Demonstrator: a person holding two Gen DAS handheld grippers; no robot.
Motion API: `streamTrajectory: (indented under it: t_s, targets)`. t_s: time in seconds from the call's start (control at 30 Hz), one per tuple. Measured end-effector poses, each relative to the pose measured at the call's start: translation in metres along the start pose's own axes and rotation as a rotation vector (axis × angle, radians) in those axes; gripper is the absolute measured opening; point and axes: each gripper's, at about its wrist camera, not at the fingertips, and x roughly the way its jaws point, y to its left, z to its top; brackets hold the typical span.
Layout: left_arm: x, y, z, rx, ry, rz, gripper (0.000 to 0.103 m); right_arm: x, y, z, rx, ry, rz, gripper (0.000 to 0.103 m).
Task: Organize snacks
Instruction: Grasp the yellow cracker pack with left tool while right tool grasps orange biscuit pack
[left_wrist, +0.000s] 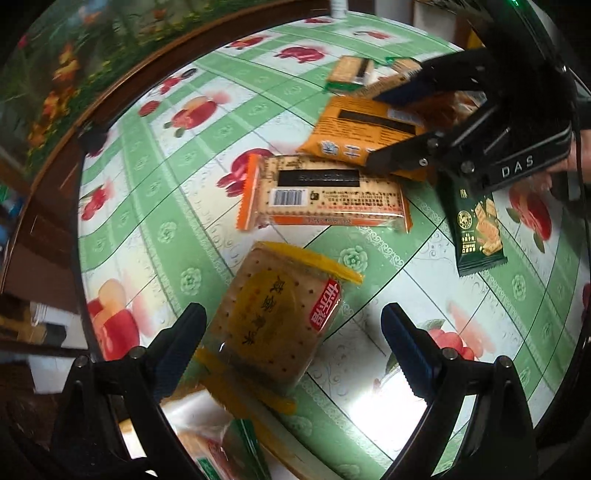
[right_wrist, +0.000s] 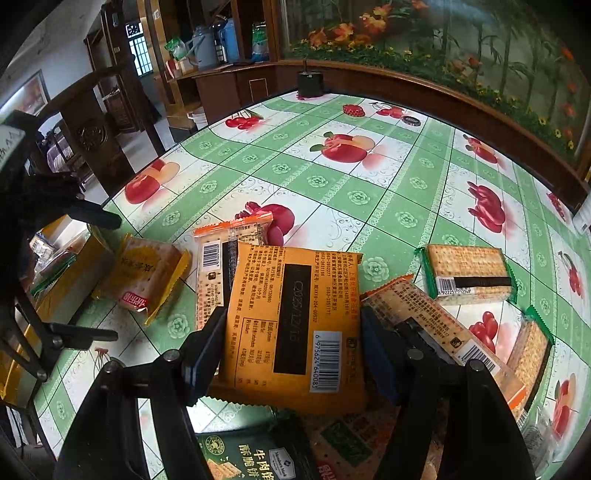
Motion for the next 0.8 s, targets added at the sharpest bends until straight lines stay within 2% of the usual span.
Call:
streamTrajectory:
  t_s: [0.07,0.2,0.37,0.47,0.57,0.63,0.7,0.73,0.8]
  targets:
    - [0.005,0.0,0.001,0.02,0.008,-0.013,0.096,0.001,0.0,0.001,0.0,0.0,0.001,0.07]
    - [0.024,0.0,0.002,0.063,0.066,0.028,0.096,0.003,0.002,0.001,-0.003,0.001,0.001,0.07]
    - [0.03,0.011,0.004,-0.01,0.085,-0.004,0.096,0.003,0.002,0.001,-0.001,-0.004,0.0,0.07]
    - [0.025,0.011,0.006,-0.021,0.072,0.004,0.082,0.003,0.003,0.001,-0.008,-0.005,-0.006,0.07]
    - [0.024,0.004,0.006,-0.008,0.075,0.04,0.077,0.002,0.005,-0.001,-0.013,-0.008,-0.011,0.07]
    - [0.019,-0.003,0.005,0.006,0.055,0.063,0.067,0.0,0.006,-0.003,-0.012,-0.012,-0.008,0.07]
    - [0.005,-0.008,0.009,0.004,0.012,0.055,0.032,-0.004,0.006,-0.005,-0.009,-0.019,-0.014,0.07]
    - [0.0,-0.007,0.012,-0.021,0.003,0.045,0.027,-0.007,0.005,-0.006,-0.008,-0.022,-0.017,0.07]
    - [0.003,-0.004,0.014,-0.051,0.032,0.067,0.027,-0.011,0.004,-0.009,0.0,-0.026,-0.018,0.07]
